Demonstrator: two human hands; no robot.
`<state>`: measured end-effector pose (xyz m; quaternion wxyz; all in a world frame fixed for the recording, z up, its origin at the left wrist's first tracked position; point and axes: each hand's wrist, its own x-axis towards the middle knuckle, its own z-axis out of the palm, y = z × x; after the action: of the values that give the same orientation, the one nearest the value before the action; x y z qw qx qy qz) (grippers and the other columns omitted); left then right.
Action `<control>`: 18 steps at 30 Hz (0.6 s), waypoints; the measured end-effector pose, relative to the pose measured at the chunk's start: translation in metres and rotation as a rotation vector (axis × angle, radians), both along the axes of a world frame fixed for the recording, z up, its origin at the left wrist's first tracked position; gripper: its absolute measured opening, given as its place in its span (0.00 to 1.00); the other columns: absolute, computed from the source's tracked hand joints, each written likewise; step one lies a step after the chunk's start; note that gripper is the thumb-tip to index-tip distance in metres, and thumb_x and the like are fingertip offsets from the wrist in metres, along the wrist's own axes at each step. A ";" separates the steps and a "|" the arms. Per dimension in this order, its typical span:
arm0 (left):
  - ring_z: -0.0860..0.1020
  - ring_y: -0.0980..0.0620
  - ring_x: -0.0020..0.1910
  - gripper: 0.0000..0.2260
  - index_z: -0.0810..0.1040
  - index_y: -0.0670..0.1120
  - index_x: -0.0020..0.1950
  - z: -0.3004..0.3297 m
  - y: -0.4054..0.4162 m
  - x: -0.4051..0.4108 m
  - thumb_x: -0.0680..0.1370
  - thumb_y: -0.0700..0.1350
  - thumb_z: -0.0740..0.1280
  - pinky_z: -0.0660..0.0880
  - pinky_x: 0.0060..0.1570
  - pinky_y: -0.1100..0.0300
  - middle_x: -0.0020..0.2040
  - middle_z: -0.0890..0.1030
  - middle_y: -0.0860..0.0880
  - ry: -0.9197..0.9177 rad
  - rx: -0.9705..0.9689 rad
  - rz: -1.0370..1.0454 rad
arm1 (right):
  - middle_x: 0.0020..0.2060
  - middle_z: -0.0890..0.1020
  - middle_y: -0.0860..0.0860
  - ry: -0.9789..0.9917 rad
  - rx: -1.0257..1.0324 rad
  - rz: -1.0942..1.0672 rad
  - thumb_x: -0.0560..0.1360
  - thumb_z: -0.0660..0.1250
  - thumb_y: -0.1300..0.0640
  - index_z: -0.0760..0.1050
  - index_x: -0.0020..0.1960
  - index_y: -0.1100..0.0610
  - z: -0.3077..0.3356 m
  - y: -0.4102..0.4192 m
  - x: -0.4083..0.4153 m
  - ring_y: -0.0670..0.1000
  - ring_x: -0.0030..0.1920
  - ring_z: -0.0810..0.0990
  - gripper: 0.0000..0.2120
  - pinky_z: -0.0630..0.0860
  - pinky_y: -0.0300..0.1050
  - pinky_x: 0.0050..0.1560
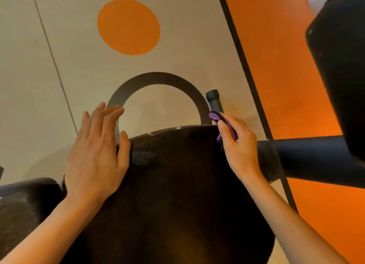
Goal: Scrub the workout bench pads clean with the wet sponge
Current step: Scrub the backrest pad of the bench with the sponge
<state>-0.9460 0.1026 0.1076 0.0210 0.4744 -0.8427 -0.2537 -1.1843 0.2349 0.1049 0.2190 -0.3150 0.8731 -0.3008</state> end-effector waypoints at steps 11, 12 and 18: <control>0.76 0.46 0.62 0.18 0.78 0.46 0.55 -0.002 -0.007 -0.001 0.82 0.50 0.51 0.47 0.78 0.56 0.53 0.81 0.46 -0.032 0.057 -0.050 | 0.38 0.78 0.42 0.211 0.053 0.373 0.82 0.54 0.51 0.76 0.44 0.47 -0.008 -0.033 0.024 0.41 0.43 0.75 0.14 0.68 0.37 0.59; 0.78 0.46 0.57 0.18 0.79 0.47 0.53 -0.002 -0.007 -0.002 0.82 0.50 0.51 0.48 0.78 0.57 0.50 0.81 0.47 -0.030 0.065 -0.048 | 0.35 0.76 0.42 0.177 0.087 0.284 0.83 0.54 0.52 0.72 0.40 0.44 -0.008 -0.026 0.006 0.42 0.41 0.75 0.15 0.71 0.41 0.59; 0.81 0.45 0.48 0.20 0.78 0.49 0.49 -0.006 -0.006 -0.001 0.82 0.53 0.48 0.69 0.67 0.46 0.45 0.81 0.50 -0.033 0.134 -0.041 | 0.33 0.76 0.43 0.283 0.179 0.060 0.81 0.52 0.49 0.75 0.38 0.50 -0.007 -0.037 0.027 0.43 0.38 0.74 0.18 0.74 0.41 0.43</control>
<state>-0.9470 0.0965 0.1014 -0.0299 0.4614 -0.8336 -0.3022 -1.1573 0.1976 0.0974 0.1299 -0.3594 0.9088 -0.1677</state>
